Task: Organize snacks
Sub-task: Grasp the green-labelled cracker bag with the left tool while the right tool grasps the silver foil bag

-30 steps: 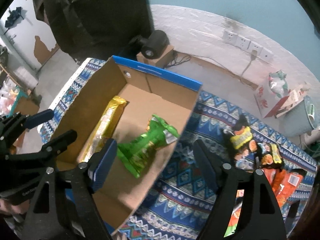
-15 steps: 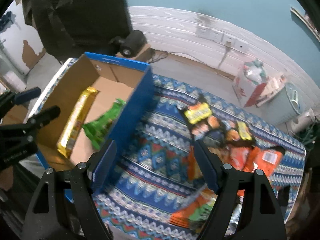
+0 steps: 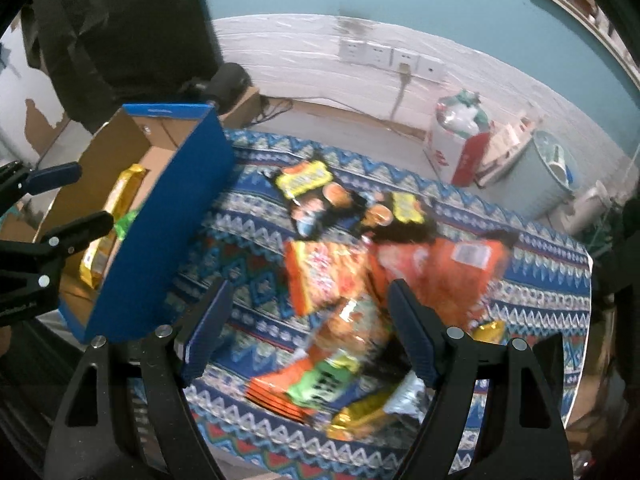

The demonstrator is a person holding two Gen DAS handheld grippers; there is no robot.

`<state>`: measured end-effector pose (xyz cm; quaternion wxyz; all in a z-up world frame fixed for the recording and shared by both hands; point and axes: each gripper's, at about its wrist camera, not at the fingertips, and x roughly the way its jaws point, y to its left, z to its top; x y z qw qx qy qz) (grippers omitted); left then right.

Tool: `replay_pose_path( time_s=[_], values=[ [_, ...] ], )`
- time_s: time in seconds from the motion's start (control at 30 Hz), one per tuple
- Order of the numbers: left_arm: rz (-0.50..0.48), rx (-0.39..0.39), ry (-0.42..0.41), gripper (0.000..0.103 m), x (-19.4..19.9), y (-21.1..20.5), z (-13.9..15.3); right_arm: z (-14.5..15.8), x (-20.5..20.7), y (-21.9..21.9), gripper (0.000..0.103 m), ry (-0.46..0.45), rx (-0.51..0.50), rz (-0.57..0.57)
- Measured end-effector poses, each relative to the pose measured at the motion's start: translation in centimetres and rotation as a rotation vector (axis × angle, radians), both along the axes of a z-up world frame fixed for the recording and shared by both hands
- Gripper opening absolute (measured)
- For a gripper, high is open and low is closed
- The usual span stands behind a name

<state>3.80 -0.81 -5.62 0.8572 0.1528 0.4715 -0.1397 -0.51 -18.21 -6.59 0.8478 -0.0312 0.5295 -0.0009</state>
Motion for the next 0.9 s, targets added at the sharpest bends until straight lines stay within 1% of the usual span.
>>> replay_pose_path(
  time_s=[0.13, 0.23, 0.37, 0.47, 0.6, 0.77, 0.9],
  values=[
    [-0.022, -0.022, 0.056, 0.07, -0.4, -2.1, -0.9, -0.1, -1.2, -2.5, 0.079, 0.008, 0.011, -0.029],
    [-0.057, -0.007, 0.073, 0.07, -0.8, -3.8, -1.4, -0.2, -2.2, -4.1, 0.079, 0.014, 0.029, -0.044],
    [-0.106, 0.011, 0.101, 0.07, -1.6, -5.8, -2.2, -0.5, -3.7, -6.0, 0.079, 0.014, 0.02, -0.062],
    [-0.128, 0.008, 0.13, 0.07, -2.1, -6.9, -2.6, -1.0, -4.6, -7.2, 0.079, 0.02, 0.019, -0.075],
    [-0.156, 0.024, 0.152, 0.075, -2.7, -8.8, -3.4, -2.2, -5.8, -8.9, 0.079, 0.056, 0.019, -0.083],
    [-0.196, 0.051, 0.179, 0.075, -3.2, -10.7, -4.7, -4.0, -7.3, -10.2, 0.079, 0.102, 0.0, -0.069],
    [-0.197, 0.046, 0.227, 0.075, -3.2, -11.6, -6.0, -5.2, -8.1, -10.8, 0.079, 0.136, 0.004, -0.047]
  ],
)
